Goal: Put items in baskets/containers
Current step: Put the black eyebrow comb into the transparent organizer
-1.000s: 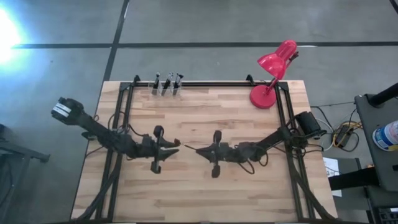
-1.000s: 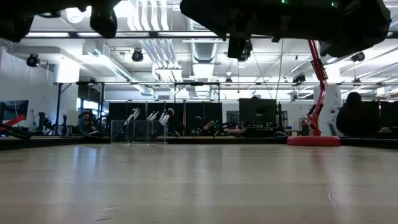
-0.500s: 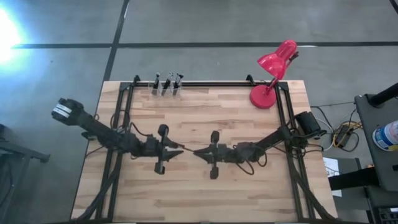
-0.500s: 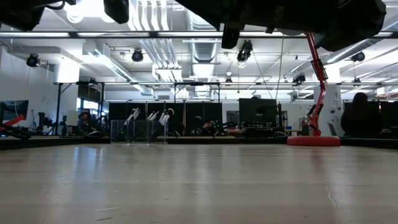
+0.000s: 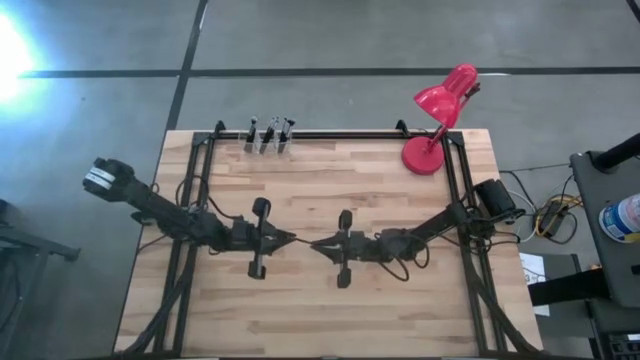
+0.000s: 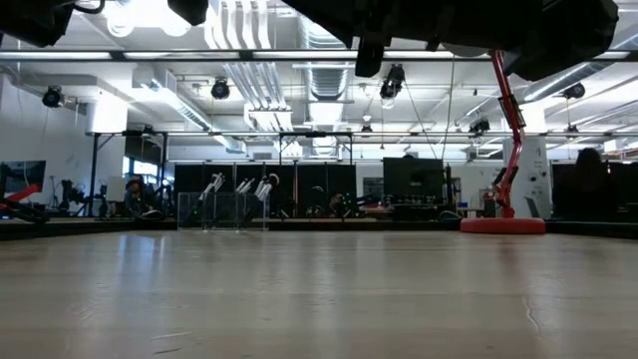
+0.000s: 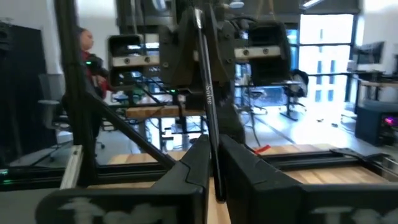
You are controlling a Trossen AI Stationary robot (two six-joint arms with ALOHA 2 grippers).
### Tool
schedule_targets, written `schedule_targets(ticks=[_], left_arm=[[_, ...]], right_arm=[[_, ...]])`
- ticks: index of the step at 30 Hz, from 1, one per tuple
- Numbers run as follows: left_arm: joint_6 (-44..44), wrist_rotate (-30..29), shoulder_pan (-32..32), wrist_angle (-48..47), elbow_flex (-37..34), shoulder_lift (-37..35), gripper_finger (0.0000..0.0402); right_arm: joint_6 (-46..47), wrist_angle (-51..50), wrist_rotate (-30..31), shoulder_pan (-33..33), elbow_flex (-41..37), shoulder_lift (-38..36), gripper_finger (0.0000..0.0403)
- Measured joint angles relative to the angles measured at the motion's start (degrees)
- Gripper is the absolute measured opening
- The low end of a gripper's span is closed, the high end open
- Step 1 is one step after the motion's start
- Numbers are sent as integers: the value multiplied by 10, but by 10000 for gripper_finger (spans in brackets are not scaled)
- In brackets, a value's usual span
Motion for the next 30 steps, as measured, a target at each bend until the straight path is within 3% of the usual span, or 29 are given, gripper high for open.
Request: schedule_targets(ticks=[6, 12, 16, 20, 22, 25, 30], left_arm=[[31, -51, 8, -45, 30, -6, 9], [56, -151, 44, -205, 91, -40, 9], [21, -167, 116, -386, 146, -67, 9], [-36, -164, 236, -562, 199, -73, 9], [-50, -142, 304, -588, 212, -70, 9], [-70, -58, 408, -594, 217, -61, 9], [-106, 65, 576, -597, 224, -19, 9]], right_arm=[[0, -42, 66, -1, -2, -2, 81], [-10, -133, 160, 0, -10, -25, 132], [15, -223, 193, -1, -25, -51, 124], [44, -275, 196, 1, -42, -66, 81], [46, -286, 196, 4, -49, -70, 55], [45, -285, 195, 5, -62, -75, 19], [48, -285, 195, 5, -73, -79, 9]])
